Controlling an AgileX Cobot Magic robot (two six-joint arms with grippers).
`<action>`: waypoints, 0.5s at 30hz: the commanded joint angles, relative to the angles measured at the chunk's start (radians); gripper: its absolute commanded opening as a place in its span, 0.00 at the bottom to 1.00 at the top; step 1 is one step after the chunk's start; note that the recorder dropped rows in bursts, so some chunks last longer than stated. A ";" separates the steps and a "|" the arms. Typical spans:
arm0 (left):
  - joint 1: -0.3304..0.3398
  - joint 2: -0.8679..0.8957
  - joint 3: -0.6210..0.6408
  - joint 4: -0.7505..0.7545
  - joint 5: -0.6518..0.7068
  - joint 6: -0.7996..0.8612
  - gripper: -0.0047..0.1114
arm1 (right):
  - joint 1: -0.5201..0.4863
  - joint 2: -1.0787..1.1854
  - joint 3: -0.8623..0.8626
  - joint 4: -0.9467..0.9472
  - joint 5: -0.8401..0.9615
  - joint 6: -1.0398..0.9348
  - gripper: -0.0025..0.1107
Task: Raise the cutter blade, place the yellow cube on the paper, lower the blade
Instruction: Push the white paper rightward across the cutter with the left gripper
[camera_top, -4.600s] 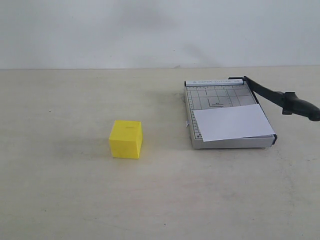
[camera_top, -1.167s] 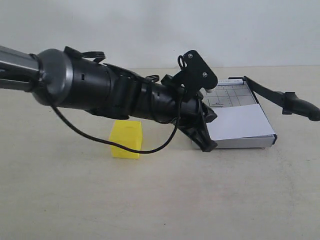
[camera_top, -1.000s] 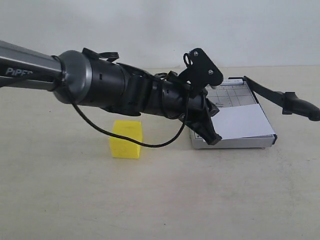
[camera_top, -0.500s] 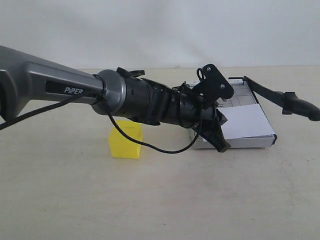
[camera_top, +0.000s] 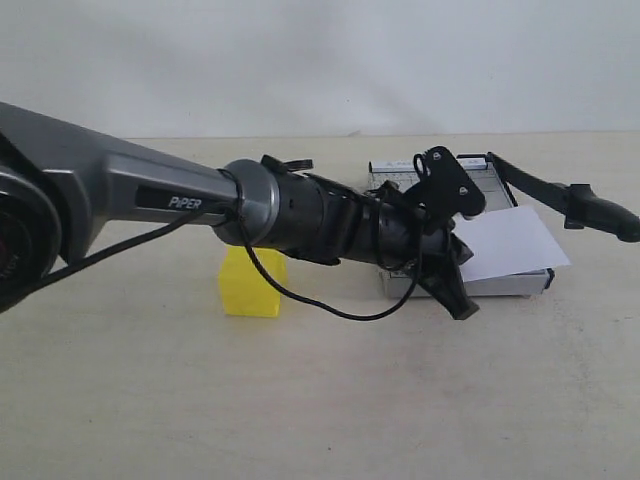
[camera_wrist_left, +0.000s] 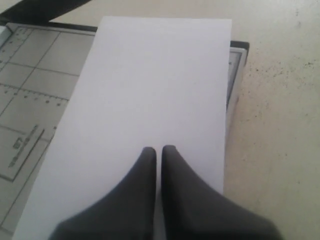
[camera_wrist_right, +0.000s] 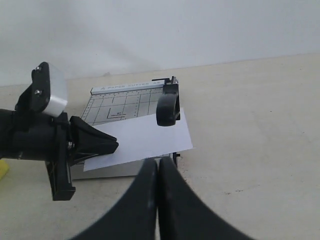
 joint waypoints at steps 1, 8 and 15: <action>-0.030 0.058 -0.048 0.030 0.012 0.004 0.08 | 0.001 -0.003 0.006 0.003 -0.005 -0.004 0.02; -0.037 0.106 -0.105 0.030 -0.012 0.004 0.08 | 0.001 -0.003 0.006 0.003 -0.005 -0.004 0.02; -0.033 0.106 -0.105 0.079 -0.055 0.004 0.08 | 0.021 -0.003 0.006 0.003 -0.005 -0.004 0.02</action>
